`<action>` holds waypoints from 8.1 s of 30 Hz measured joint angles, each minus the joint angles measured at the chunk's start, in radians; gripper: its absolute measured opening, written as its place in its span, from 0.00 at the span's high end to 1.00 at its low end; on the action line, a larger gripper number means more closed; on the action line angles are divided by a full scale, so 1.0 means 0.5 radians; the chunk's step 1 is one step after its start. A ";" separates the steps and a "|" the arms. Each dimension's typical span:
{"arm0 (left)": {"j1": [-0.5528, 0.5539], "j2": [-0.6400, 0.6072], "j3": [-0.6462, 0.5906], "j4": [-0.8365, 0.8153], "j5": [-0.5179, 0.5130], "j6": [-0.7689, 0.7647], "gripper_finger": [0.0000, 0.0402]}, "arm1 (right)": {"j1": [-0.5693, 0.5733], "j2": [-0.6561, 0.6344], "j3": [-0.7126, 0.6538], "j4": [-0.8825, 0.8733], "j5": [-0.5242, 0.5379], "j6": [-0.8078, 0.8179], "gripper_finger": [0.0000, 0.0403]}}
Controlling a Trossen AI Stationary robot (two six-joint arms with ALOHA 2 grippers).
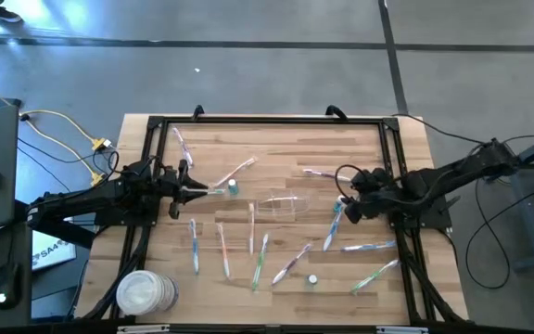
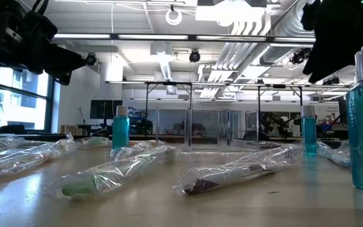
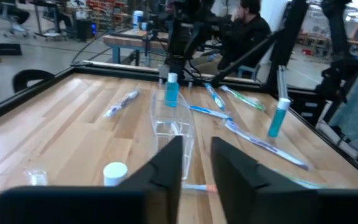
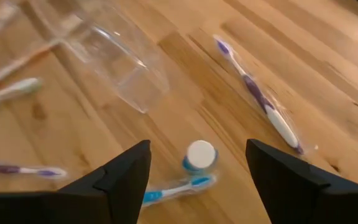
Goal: Pick & Place toothbrushing station
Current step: Put the top right blue mouthwash into the wire organizer, then put the top right violet toothbrush into the wire organizer
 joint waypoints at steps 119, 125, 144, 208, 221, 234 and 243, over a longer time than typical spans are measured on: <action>-0.001 0.007 0.000 -0.079 -0.001 0.052 0.50 | -0.472 1.167 0.903 0.867 -0.522 -1.596 0.78; 0.000 0.007 0.001 -0.090 -0.002 0.052 0.50 | -0.489 1.268 0.902 0.816 -0.518 -1.588 0.78; 0.000 0.007 0.002 -0.099 -0.002 0.052 0.50 | -0.541 1.467 0.904 0.706 -0.509 -1.447 0.78; 0.000 0.008 0.001 -0.111 0.005 0.052 0.50 | -0.627 1.561 0.901 0.561 -0.828 -1.325 0.50; 0.000 0.008 0.000 -0.117 0.005 0.052 0.50 | -0.626 1.333 0.901 0.515 -0.829 -1.325 0.50; -0.001 0.008 0.000 -0.124 0.005 0.052 0.50 | -0.569 0.750 0.902 0.115 -0.926 -1.205 0.50; 0.000 0.008 0.001 -0.163 0.004 0.052 0.50 | -0.359 0.693 0.895 -0.405 -0.914 -0.741 0.50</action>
